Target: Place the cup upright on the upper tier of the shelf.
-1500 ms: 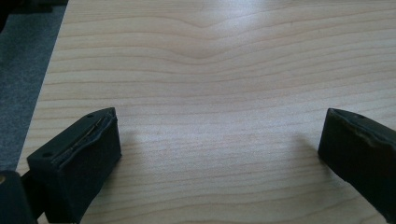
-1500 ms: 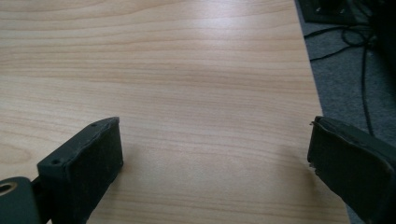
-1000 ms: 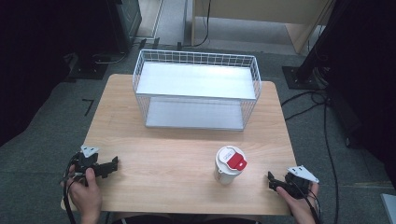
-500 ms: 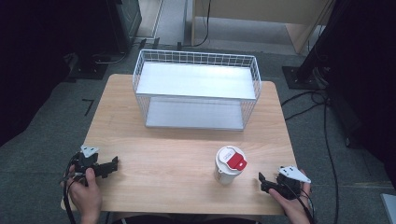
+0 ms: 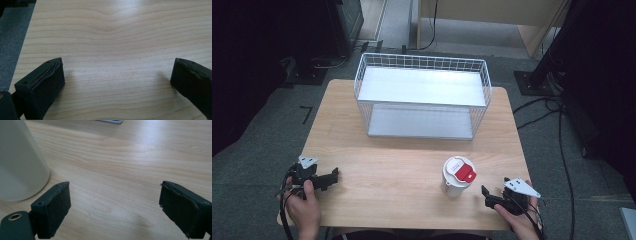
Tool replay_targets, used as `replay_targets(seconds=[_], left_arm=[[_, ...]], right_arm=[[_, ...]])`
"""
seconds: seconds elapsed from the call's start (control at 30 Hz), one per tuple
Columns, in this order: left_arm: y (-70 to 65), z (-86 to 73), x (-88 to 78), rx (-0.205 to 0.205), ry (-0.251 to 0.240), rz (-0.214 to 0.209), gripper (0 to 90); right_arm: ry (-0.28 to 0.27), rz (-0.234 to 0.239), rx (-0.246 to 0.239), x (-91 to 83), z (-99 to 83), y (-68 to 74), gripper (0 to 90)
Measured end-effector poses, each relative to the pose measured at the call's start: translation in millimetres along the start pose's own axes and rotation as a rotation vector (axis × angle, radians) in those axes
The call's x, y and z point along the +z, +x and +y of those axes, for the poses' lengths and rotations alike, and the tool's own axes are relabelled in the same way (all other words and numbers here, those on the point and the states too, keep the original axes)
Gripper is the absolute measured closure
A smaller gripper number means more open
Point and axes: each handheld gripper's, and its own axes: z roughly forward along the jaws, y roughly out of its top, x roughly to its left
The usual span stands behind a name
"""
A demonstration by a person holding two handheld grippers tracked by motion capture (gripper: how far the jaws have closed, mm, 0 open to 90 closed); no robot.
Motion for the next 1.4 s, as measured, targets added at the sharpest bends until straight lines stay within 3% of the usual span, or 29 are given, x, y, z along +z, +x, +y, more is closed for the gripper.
replay_targets(seconds=[0.73,1.17,1.4], left_arm=[[0.0,0.0,0.0,0.000,0.000,0.000,0.0],[0.0,0.0,0.0,0.000,0.000,0.000,0.0],[0.0,0.0,0.0,0.000,0.000,0.000,0.0]], right_arm=[[-0.016,0.083,-0.070,2.8,5.0,29.6,10.4],[-0.042,0.170,-0.079,4.0,5.6,42.0,10.7],[-0.043,0.189,-0.087,3.9,4.5,43.6,10.8]])
